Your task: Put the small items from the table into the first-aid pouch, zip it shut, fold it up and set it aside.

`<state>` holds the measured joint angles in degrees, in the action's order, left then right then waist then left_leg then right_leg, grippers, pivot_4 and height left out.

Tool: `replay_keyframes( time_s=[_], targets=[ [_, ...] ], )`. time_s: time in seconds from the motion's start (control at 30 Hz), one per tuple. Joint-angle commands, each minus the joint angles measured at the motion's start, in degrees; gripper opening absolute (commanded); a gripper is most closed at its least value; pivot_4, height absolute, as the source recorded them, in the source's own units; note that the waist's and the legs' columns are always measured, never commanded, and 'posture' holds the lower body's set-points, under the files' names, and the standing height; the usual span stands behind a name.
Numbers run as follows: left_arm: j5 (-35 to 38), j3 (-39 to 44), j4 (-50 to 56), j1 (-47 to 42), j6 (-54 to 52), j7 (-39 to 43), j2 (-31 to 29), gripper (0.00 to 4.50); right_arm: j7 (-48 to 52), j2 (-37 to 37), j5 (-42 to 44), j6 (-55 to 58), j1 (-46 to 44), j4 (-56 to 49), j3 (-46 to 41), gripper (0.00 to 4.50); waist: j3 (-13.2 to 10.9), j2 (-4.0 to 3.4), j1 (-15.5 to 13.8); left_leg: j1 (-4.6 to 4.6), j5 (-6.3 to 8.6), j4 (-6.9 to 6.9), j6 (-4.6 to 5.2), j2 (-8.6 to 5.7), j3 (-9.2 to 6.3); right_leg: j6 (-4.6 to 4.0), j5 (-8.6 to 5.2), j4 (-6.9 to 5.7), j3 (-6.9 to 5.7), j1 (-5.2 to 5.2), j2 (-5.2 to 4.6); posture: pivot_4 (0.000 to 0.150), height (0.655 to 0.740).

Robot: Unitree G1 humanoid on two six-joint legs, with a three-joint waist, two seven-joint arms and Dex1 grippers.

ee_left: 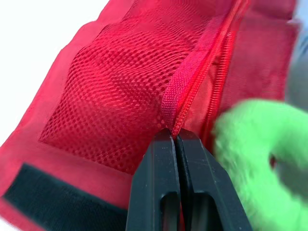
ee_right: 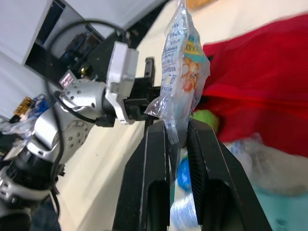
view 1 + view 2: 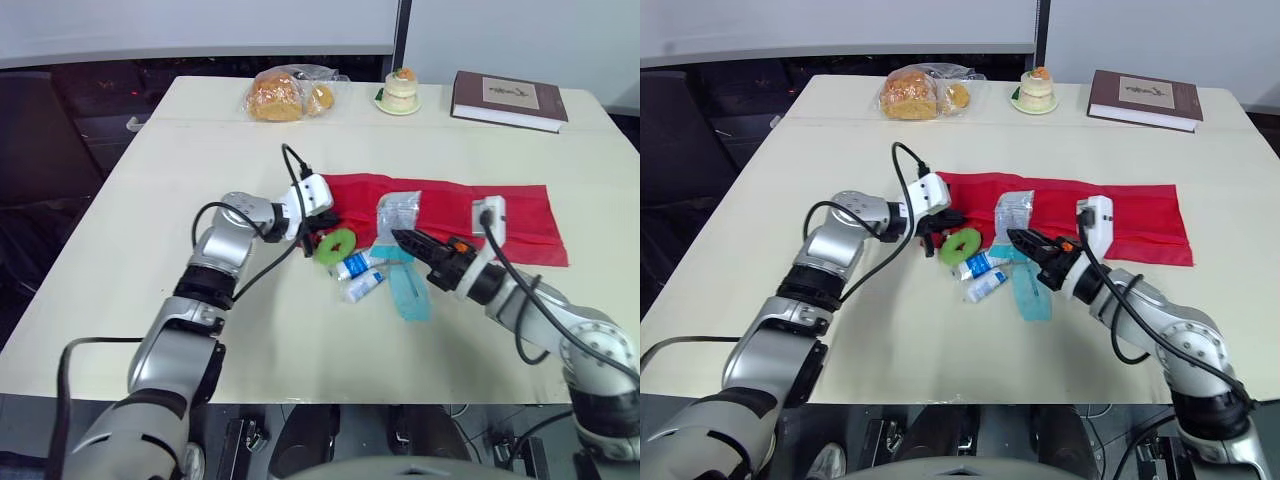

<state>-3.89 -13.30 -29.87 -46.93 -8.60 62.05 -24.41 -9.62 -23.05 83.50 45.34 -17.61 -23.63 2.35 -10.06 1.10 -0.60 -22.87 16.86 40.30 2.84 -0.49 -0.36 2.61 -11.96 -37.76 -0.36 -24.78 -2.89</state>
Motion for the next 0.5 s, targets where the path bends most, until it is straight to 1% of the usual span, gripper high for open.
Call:
replay_keyframes(
  time_s=[0.03,0.2,0.33,0.5],
  targets=[
    [1.2,0.0,0.2,-1.9,0.5,0.8,0.6,0.02,-1.6,1.8,1.6,1.4,-2.0,2.7,-0.6,0.03,0.0,0.0,0.0,-0.01,0.0,0.0,0.0,0.0,-0.02,0.0,0.0,-0.01,-0.01,0.0,0.01,0.15,0.7289],
    [2.8,0.9,-3.0,-4.2,0.8,0.9,2.5,0.02,-4.6,6.5,1.9,4.1,-4.2,9.8,-0.1,0.03,0.0,0.0,0.0,-0.04,0.0,-0.01,0.0,0.01,-0.02,0.0,0.0,0.01,-0.01,-0.02,0.0,0.15,0.7289],
    [3.7,1.4,-3.9,-4.7,0.9,1.1,2.7,0.02,-4.6,8.3,0.5,6.6,-3.0,10.8,0.4,0.03,0.0,0.0,0.2,-0.05,0.0,-0.01,0.0,0.0,-0.01,0.0,0.0,0.02,0.0,-0.03,-0.01,0.15,0.7289],
    [4.9,1.5,-2.6,-4.0,0.0,1.7,2.9,0.02,-5.6,10.5,-0.6,8.0,-2.3,12.6,-0.3,0.03,0.0,-0.01,0.3,-0.04,0.0,-0.01,0.0,0.01,-0.03,0.0,0.0,-0.01,0.0,-0.04,0.0,0.15,0.7289]
  ],
)
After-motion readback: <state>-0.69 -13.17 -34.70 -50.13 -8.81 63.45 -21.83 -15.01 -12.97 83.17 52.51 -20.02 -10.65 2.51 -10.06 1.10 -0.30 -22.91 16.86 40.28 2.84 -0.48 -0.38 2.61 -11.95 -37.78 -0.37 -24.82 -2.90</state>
